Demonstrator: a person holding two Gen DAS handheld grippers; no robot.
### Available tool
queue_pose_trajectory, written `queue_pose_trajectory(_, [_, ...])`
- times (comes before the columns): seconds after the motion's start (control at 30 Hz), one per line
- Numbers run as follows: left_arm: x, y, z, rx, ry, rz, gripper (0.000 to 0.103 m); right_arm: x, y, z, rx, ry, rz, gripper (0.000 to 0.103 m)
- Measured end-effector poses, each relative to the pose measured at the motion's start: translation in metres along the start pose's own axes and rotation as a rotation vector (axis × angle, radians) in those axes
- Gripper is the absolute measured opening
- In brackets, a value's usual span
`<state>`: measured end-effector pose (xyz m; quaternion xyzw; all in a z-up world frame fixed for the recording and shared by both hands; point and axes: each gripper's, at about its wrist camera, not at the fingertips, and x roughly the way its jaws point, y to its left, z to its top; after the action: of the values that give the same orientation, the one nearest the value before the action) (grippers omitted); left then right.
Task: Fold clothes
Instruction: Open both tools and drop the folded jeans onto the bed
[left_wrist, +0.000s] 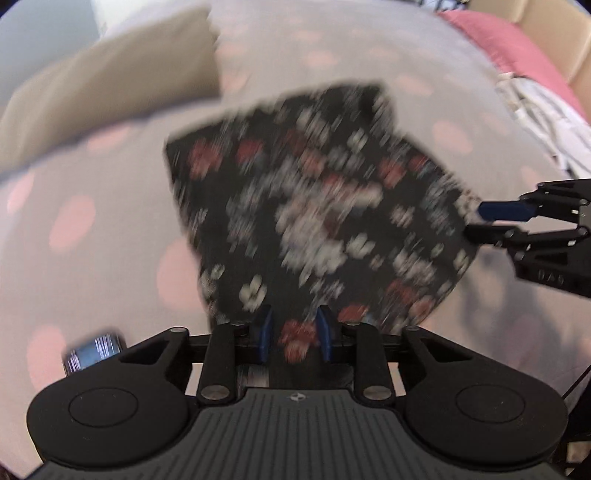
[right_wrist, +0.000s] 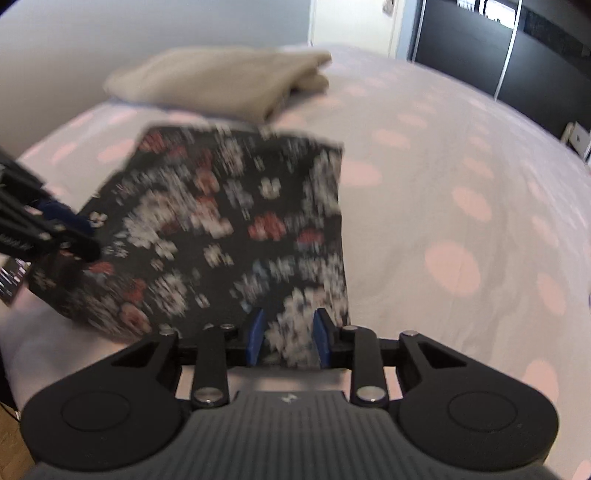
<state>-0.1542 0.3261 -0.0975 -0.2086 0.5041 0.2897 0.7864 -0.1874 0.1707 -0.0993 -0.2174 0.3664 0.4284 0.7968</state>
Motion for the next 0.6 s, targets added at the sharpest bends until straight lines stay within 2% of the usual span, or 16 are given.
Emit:
queue_pose_trajectory(0.1, [0.016,0.008,-0.016,-0.007,0.048,0.025,0.021,0.013,-0.006,-0.007,0.029,0.034,0.001,0.032])
queue_pose_trajectory(0.23, [0.018,0.013,-0.023,-0.007,0.041,0.026,0.022,0.026,-0.015,-0.014,0.066,0.074,-0.009,0.032])
queue_pose_trajectory(0.47, [0.015,-0.004,-0.025,0.100,0.076,0.116,0.021,0.028,-0.026,-0.014,0.102,0.097,-0.030,0.034])
queue_pose_trajectory(0.6, [0.012,0.000,-0.023,0.092,0.075,0.098,0.021,0.031,-0.024,-0.011,0.083,0.100,-0.039,0.034])
